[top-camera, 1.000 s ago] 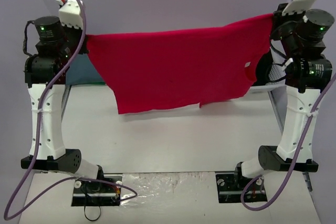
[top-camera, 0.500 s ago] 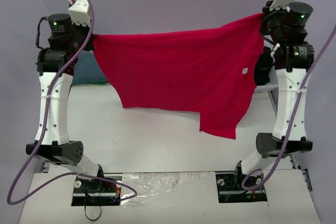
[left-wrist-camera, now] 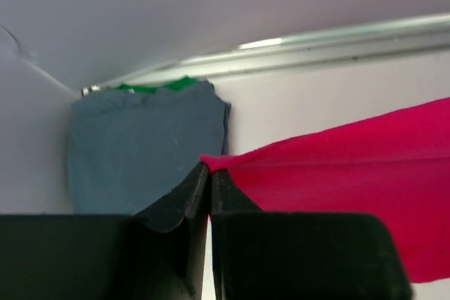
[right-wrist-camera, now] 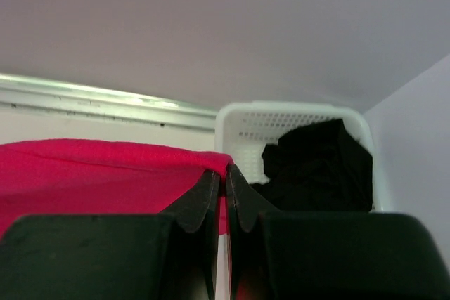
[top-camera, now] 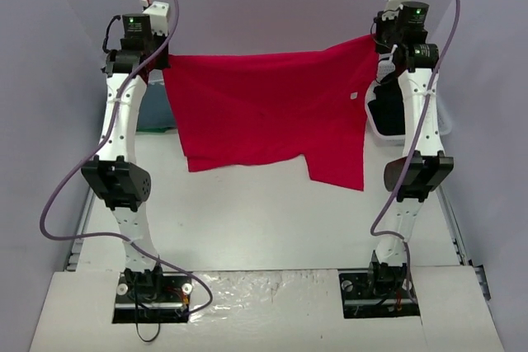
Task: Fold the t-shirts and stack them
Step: Flatten out the tshirt
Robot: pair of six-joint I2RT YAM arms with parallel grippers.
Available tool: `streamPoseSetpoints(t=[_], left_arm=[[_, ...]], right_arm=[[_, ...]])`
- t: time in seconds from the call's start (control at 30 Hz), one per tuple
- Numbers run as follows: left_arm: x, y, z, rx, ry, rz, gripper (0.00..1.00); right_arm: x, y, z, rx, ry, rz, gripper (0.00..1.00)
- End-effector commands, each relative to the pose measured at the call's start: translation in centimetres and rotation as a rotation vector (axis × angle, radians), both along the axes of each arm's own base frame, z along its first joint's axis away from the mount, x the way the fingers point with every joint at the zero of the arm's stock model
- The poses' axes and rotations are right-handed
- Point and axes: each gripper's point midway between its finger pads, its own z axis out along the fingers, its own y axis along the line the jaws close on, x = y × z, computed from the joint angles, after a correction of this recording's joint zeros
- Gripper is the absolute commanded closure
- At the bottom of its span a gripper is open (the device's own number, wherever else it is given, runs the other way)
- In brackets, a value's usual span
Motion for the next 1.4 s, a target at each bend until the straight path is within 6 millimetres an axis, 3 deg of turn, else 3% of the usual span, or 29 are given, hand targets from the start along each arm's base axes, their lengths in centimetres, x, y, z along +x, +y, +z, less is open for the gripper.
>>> streamPoseSetpoints(t=[0.0, 0.07, 0.2, 0.23, 0.27, 0.3, 0.33, 0.37, 0.4, 0.43, 0.47, 0.5, 0.53, 0.57, 0.6, 0.63, 0.67, 0.7, 0.77, 0.8, 0.9, 0.93, 1.0, 1.1, 1.13, 1.17, 1.23, 1.3, 1.37], left_arm=[[-0.8, 1.5, 10.2, -0.003, -0.260, 0.064, 0.98], [-1.3, 1.6, 12.4, 0.004, -0.314, 0.064, 0.98], [-4.0, 1.8, 15.6, 0.015, -0.383, 0.063, 0.98], [-4.1, 1.7, 14.6, 0.016, -0.357, 0.060, 0.98], [-5.4, 1.8, 15.9, 0.015, -0.385, 0.054, 0.98], [-5.9, 1.7, 15.6, 0.017, -0.375, 0.045, 0.98], [-6.4, 1.6, 15.3, 0.017, -0.364, 0.040, 0.98], [-7.4, 1.5, 14.3, 0.024, -0.335, 0.033, 0.98], [-7.8, 1.6, 13.5, 0.030, -0.313, 0.029, 0.98], [-8.3, 1.6, 12.8, 0.034, -0.294, 0.026, 0.98], [-9.4, 1.6, 11.0, 0.040, -0.249, 0.022, 0.98], [-10.0, 1.6, 9.9, 0.044, -0.223, 0.016, 0.98], [-10.7, 1.2, 9.0, 0.039, -0.199, -0.007, 0.98], [-12.4, 1.2, 8.9, 0.041, -0.191, -0.016, 0.97], [-12.9, 1.0, 5.5, 0.044, -0.108, -0.031, 0.98], [-13.9, 0.7, 4.4, 0.036, -0.082, -0.053, 0.98], [-15.7, 0.6, 4.2, 0.035, -0.076, -0.063, 0.98], [-16.6, 0.5, 1.0, 0.034, 0.001, -0.074, 0.98], [-19.7, 0.1, -0.3, 0.022, 0.043, -0.100, 0.97], [-21.0, -0.2, -2.3, 0.016, 0.101, -0.121, 0.98], [-25.4, -1.3, -3.1, 0.007, 0.162, -0.221, 0.98], [-27.6, -2.1, -2.9, -0.009, 0.182, -0.275, 0.98], [-29.6, -3.5, -1.7, -0.014, 0.174, -0.388, 0.98], [-32.1, -4.3, 2.8, -0.035, 0.107, -0.434, 0.98], [-32.7, -4.5, 5.2, -0.044, 0.051, -0.437, 0.98], [-33.0, -4.8, 6.4, -0.049, 0.021, -0.451, 0.98], [-33.5, -5.2, 9.2, -0.068, -0.054, -0.470, 0.98], [-33.1, -5.1, 10.1, -0.084, -0.069, -0.451, 0.98], [-31.8, -4.8, 10.6, -0.081, -0.089, -0.432, 0.98]], right_arm=[[-1.0, -0.1, 10.6, -0.047, -0.287, -0.019, 1.00], [-2.1, 1.3, 14.1, -0.054, -0.380, -0.008, 1.00], [-4.3, 1.1, 17.3, -0.067, -0.453, -0.027, 1.00], [-5.5, 0.9, 18.4, -0.067, -0.474, -0.033, 1.00], [-6.0, 0.9, 18.6, -0.070, -0.473, -0.032, 1.00], [-5.9, 0.8, 17.2, -0.073, -0.435, -0.030, 1.00], [-7.3, 0.9, 17.9, -0.071, -0.442, -0.026, 1.00], [-8.1, 0.8, 16.6, -0.072, -0.404, -0.025, 1.00], [-9.4, 0.8, 17.9, -0.069, -0.431, -0.023, 1.00], [-9.1, 1.0, 14.9, -0.070, -0.355, -0.014, 1.00], [-9.6, 1.0, 13.8, -0.068, -0.322, -0.007, 1.00], [-11.4, 1.0, 14.3, -0.063, -0.326, -0.003, 1.00], [-11.5, 1.1, 10.8, -0.058, -0.237, 0.014, 1.00], [-12.1, 1.2, 9.8, -0.057, -0.208, 0.021, 1.00], [-13.9, 1.2, 10.0, -0.054, -0.211, 0.024, 1.00], [-14.5, 1.1, 6.6, -0.045, -0.122, 0.023, 1.00], [-15.3, 1.3, 5.4, -0.036, -0.093, 0.038, 1.00], [-17.2, 1.3, 5.6, -0.034, -0.098, 0.042, 1.00], [-19.1, 1.5, 1.9, -0.011, -0.002, 0.046, 1.00], [-21.1, 1.7, 1.7, -0.002, 0.016, 0.056, 1.00], [-24.7, 2.6, 1.0, 0.037, 0.063, 0.089, 1.00], [-25.6, 2.8, 1.5, 0.043, 0.054, 0.096, 1.00], [-27.6, 2.0, 3.9, 0.091, -0.003, 0.051, 1.00], [-29.9, 1.2, 7.9, 0.116, -0.097, 0.007, 1.00], [-30.3, 0.8, 9.0, 0.113, -0.124, -0.015, 1.00], [-31.0, 0.3, 11.2, 0.105, -0.180, -0.031, 1.00], [-31.4, -0.6, 13.4, 0.093, -0.233, -0.077, 1.00], [-31.4, -1.0, 15.4, 0.078, -0.280, -0.089, 1.00], [-30.4, -1.5, 15.8, 0.066, -0.285, -0.111, 1.00]])
